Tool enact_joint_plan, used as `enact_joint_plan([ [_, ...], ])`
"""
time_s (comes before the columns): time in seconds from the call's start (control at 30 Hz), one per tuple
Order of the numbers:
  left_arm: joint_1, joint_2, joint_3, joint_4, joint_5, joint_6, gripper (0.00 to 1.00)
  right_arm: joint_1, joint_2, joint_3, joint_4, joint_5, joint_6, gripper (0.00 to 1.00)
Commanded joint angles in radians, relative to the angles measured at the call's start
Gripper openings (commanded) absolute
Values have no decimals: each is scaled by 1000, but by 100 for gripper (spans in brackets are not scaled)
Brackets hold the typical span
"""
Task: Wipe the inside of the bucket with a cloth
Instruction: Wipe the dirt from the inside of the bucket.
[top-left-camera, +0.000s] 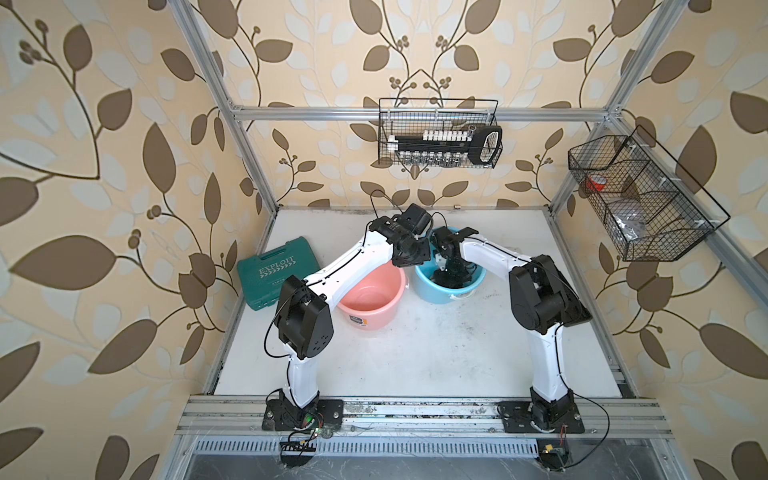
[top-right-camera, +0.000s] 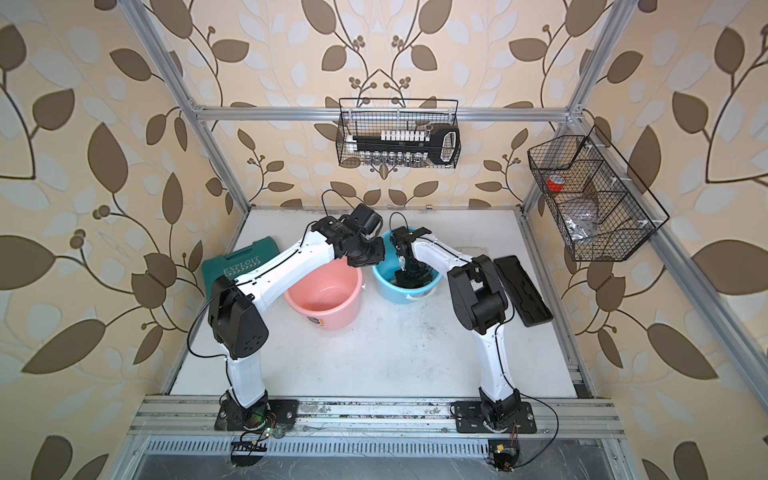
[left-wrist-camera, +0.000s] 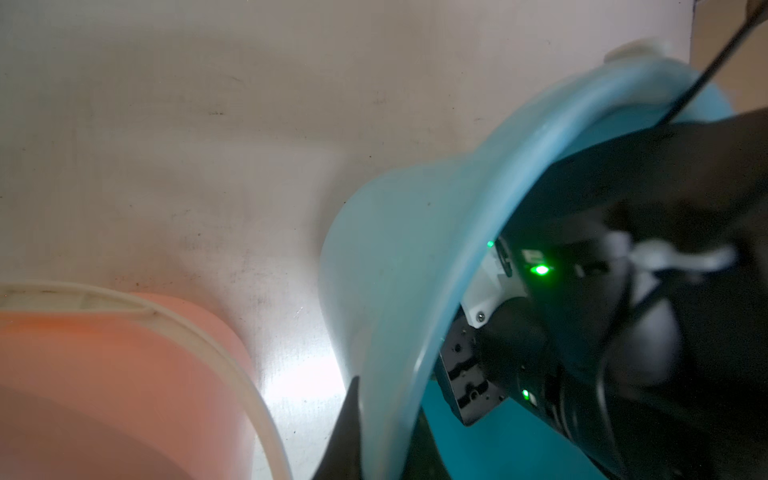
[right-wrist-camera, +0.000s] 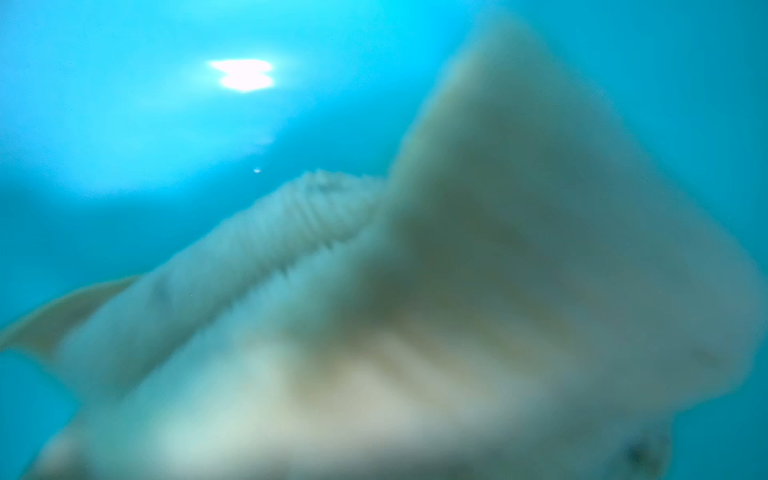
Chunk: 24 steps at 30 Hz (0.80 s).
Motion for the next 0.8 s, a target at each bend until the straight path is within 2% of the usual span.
enact_joint_plan([
  [0.0, -38, 10, -1, -91, 129, 54, 0, 18, 44, 5, 154, -316, -23, 0],
  [0.17, -38, 19, -10, -75, 126, 46, 0, 20, 42, 38, 148, -462, -36, 0],
  [0.37, -38, 31, 9, -85, 76, 54, 0, 17, 7, -24, 132, -637, -96, 0],
  [0.53, -38, 53, 54, -109, 42, 62, 0, 4, -88, -113, 232, -856, -51, 0],
  [0.77, -35, 80, 85, -129, 25, 75, 0, -76, -311, -242, 438, -956, 91, 0],
])
